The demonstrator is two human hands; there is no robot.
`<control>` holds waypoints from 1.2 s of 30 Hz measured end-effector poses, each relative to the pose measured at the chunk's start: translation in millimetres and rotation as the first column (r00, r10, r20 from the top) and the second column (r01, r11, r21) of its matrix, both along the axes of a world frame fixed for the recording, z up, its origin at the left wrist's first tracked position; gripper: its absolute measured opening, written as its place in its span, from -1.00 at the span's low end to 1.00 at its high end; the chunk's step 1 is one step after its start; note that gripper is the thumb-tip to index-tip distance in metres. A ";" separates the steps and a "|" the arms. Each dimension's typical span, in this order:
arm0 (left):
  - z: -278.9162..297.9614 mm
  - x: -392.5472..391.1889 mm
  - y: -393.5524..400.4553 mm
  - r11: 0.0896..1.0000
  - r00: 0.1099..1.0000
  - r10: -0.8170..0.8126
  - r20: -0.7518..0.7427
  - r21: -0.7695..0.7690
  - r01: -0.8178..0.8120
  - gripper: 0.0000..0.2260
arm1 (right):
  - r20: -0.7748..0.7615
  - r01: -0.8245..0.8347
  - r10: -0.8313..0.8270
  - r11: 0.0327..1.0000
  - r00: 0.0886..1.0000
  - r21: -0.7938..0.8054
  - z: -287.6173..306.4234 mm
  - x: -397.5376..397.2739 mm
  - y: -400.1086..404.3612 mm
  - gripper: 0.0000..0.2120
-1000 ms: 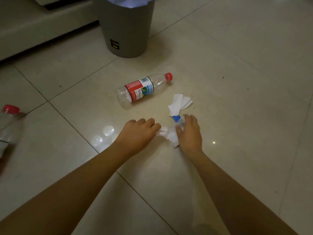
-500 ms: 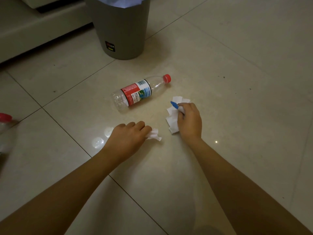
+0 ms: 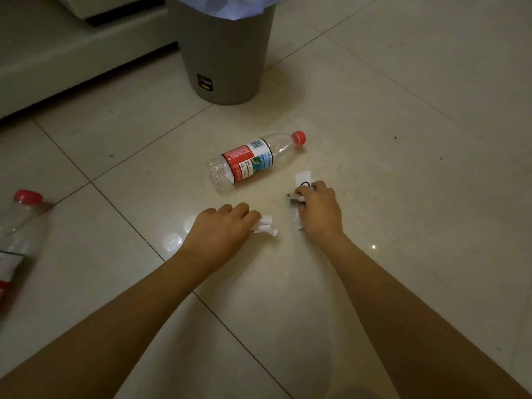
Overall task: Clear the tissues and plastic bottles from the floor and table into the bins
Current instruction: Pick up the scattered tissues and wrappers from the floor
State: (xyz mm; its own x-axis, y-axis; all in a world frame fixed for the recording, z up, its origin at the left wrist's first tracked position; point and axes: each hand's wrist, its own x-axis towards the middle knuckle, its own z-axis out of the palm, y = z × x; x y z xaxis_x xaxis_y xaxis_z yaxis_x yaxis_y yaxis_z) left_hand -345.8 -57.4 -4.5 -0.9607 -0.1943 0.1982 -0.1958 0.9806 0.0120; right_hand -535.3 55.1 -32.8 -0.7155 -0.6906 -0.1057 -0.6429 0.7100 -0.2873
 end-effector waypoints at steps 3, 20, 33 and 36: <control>7.0 7.6 -5.8 1.000 1.000 0.022 0.020 -0.009 -0.021 -0.62 | 0.033 -0.066 0.065 0.998 0.997 0.020 9.3 12.5 1.5 -0.64; 128.2 197.8 -97.2 0.914 0.925 0.375 0.063 -0.194 -0.357 -0.74 | 0.004 -0.490 0.510 0.830 0.860 -0.266 156.3 176.8 -95.1 -0.72; 211.0 346.7 -104.4 0.781 0.808 0.586 -0.051 -0.230 -0.581 -0.77 | -0.117 -0.699 0.696 0.668 0.708 -0.256 235.2 309.8 -150.9 -0.71; 234.4 369.1 -112.8 0.736 0.758 0.637 -0.137 -0.185 -0.652 -0.81 | -0.153 -0.755 0.746 0.603 0.648 -0.256 257.0 338.6 -164.4 -0.72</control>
